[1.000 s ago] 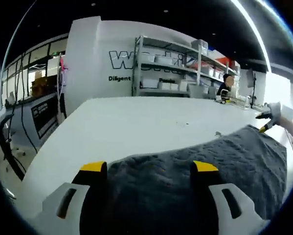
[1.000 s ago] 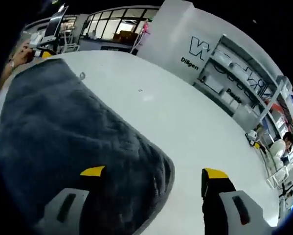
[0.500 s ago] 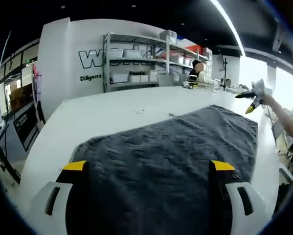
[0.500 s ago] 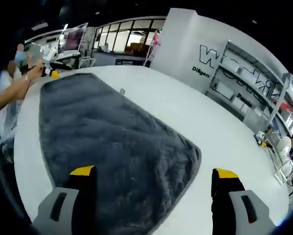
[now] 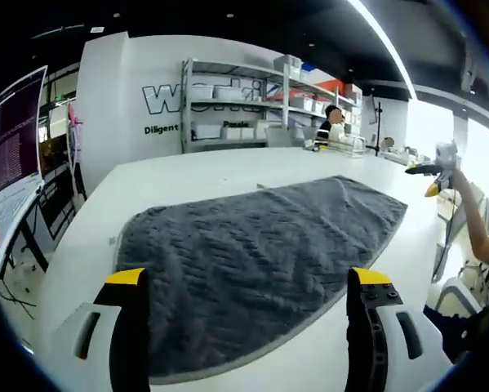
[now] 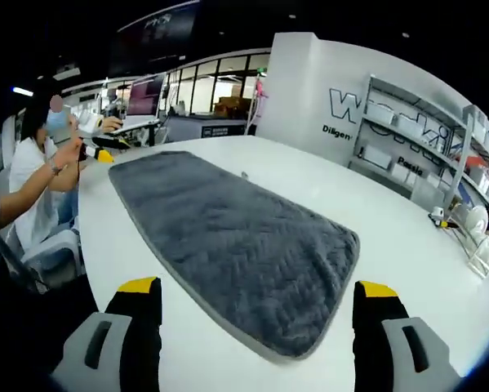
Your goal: Open the folded towel by lifting each exposed corner and separating the folded layers until the towel lies flat within the target outline without major curled edges
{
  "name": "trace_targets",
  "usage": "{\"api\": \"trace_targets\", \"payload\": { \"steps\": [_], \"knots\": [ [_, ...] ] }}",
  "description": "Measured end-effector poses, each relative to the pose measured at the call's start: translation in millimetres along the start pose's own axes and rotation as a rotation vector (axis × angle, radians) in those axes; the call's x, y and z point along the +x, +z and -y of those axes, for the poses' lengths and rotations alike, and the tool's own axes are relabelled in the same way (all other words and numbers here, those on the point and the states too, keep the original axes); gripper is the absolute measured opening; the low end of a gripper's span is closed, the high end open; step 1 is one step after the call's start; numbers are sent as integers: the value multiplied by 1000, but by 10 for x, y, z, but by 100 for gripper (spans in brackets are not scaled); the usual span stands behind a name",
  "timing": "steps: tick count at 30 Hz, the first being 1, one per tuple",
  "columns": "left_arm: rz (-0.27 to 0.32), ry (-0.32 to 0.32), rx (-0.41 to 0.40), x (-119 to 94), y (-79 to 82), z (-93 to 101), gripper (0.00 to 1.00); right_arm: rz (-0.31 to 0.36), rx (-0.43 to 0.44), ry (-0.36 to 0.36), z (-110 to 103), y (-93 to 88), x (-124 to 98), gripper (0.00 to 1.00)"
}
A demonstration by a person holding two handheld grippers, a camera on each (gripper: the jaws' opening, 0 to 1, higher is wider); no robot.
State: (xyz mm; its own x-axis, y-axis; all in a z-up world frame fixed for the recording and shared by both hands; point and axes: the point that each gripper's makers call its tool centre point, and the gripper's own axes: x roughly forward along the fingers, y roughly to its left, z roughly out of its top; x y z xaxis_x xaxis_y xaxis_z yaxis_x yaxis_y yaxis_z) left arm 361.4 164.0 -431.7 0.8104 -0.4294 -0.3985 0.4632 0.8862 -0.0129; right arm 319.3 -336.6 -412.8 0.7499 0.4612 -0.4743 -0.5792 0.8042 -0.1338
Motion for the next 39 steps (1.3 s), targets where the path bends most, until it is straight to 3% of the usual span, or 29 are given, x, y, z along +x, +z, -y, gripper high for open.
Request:
{"api": "trace_targets", "payload": {
  "steps": [2, 6, 9, 14, 17, 22, 24, 39],
  "knots": [
    [0, 9, 0, -103, -66, 16, 99, 23, 9, -11, -42, -62, -100, 99],
    [41, 18, -35, -315, -201, 79, 98, -10, 7, -21, -170, -327, -199, 99],
    [-11, 18, 5, -398, -411, 145, 98, -49, 16, -47, -185, -510, -274, 99],
    [-24, -3, 28, -491, -582, 292, 98, -31, 52, -124, -99, -579, -398, 99],
    [-7, -43, 49, -519, -601, 431, 97, -37, 54, -153, -100, -647, -427, 99],
    [23, -88, 56, -502, -576, 577, 97, -9, 81, -136, -192, -695, -386, 99],
    [33, -89, 48, -494, -561, 581, 96, -50, 58, -144, -181, -737, -356, 99],
    [53, -90, 20, -573, -555, 583, 94, -30, 92, -117, -188, -763, -238, 99]
  ]
}}
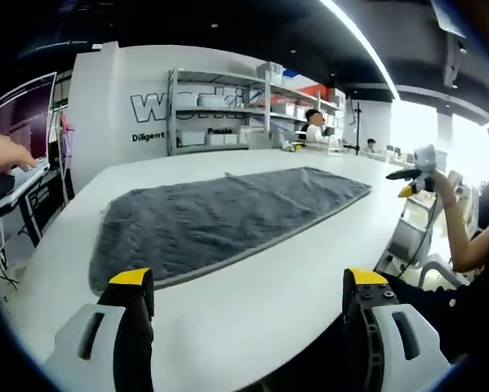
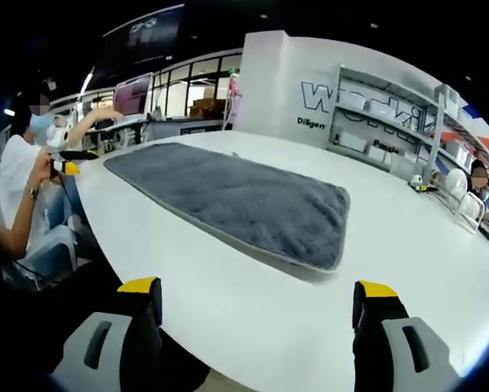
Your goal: Open the folded towel by lifting each exposed corner and separating the folded layers until the towel lies flat within the target outline without major curled edges
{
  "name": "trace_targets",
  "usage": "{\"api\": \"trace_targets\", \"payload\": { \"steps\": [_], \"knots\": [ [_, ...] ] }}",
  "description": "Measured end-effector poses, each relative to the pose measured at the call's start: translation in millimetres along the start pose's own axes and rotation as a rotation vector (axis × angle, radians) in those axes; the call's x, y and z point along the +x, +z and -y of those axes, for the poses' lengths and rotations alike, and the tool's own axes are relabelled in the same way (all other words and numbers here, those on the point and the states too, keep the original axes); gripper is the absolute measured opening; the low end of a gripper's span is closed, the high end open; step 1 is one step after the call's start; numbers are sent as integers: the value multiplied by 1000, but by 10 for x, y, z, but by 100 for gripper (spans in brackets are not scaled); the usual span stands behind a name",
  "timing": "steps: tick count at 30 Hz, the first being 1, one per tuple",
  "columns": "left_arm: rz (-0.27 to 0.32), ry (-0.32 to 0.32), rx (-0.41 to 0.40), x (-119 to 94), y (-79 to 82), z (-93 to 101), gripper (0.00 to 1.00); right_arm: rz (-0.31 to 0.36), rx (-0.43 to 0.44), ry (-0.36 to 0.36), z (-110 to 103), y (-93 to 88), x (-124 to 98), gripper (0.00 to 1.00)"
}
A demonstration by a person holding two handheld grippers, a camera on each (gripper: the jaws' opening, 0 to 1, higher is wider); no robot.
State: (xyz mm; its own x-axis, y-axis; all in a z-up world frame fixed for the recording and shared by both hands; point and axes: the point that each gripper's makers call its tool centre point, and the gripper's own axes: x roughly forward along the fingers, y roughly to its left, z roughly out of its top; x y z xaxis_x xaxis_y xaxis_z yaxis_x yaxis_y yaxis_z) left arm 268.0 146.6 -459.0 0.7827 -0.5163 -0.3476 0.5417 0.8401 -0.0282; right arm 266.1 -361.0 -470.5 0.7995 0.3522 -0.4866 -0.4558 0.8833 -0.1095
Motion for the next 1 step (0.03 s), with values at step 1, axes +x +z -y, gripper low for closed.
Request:
{"api": "trace_targets", "payload": {
  "steps": [1],
  "knots": [
    [6, 2, -2, -5, 8, -6, 94, 4, 8, 9, -21, 8, 11, 99]
  ]
}}
